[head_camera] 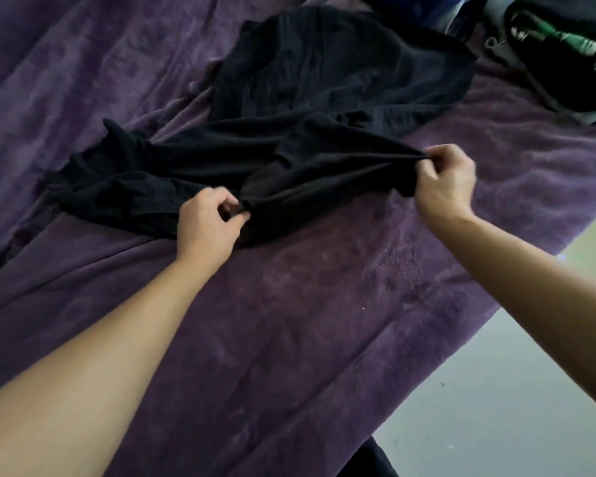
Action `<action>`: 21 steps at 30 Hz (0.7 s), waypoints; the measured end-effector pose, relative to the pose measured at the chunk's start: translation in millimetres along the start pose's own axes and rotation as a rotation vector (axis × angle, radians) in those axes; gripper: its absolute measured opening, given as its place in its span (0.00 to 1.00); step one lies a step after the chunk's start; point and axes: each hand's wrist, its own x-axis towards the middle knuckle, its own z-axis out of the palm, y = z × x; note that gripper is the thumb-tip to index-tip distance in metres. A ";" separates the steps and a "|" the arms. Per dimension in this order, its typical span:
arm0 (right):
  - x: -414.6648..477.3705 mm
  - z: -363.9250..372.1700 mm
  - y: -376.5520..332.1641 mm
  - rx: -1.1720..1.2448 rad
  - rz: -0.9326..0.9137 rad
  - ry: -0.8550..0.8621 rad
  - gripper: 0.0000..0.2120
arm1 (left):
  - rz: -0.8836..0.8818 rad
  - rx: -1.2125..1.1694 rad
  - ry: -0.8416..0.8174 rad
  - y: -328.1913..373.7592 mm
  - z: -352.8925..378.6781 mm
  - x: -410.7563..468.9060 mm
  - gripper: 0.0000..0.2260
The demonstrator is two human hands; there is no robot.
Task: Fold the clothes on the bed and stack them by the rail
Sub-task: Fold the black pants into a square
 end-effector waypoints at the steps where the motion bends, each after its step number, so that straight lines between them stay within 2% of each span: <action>1: 2.0 -12.0 -6.7 0.092 0.024 0.059 0.08 | 0.079 0.045 -0.024 0.2 -10.8 -11.1 0.07; 3: -11.8 -35.4 -15.0 0.085 -0.034 0.069 0.11 | 0.222 0.136 -0.106 2.0 -29.0 -39.4 0.08; 5: -46.3 -56.7 -13.6 -0.070 -0.188 -0.049 0.11 | 0.348 0.249 -0.182 1.3 -43.3 -70.8 0.09; 7: -87.1 -75.2 1.6 -0.333 -0.335 -0.252 0.08 | 0.414 0.354 -0.260 -7.7 -56.6 -102.4 0.11; 10: -152.0 -89.2 31.1 -0.819 -0.407 -0.706 0.11 | 0.439 0.474 -0.381 -40.7 -72.6 -155.5 0.15; 11: -175.8 -89.0 38.9 -0.901 -0.401 -0.832 0.12 | 0.437 0.501 -0.421 -53.1 -77.0 -174.0 0.16; 13: -220.8 -84.4 49.4 -0.917 -0.411 -0.985 0.12 | 0.422 0.553 -0.498 -72.4 -82.9 -209.1 0.18; 16: -263.4 -72.2 50.9 -0.880 -0.418 -1.089 0.13 | 0.325 0.582 -0.554 -91.5 -84.4 -246.5 0.17; 19: -267.0 -67.1 39.5 -0.901 -0.371 -1.126 0.21 | 0.221 0.584 -0.588 -99.1 -85.4 -256.3 0.06; 21: -250.3 -67.3 30.6 -0.904 -0.344 -1.069 0.26 | 0.100 0.517 -0.572 -96.3 -86.1 -251.5 0.09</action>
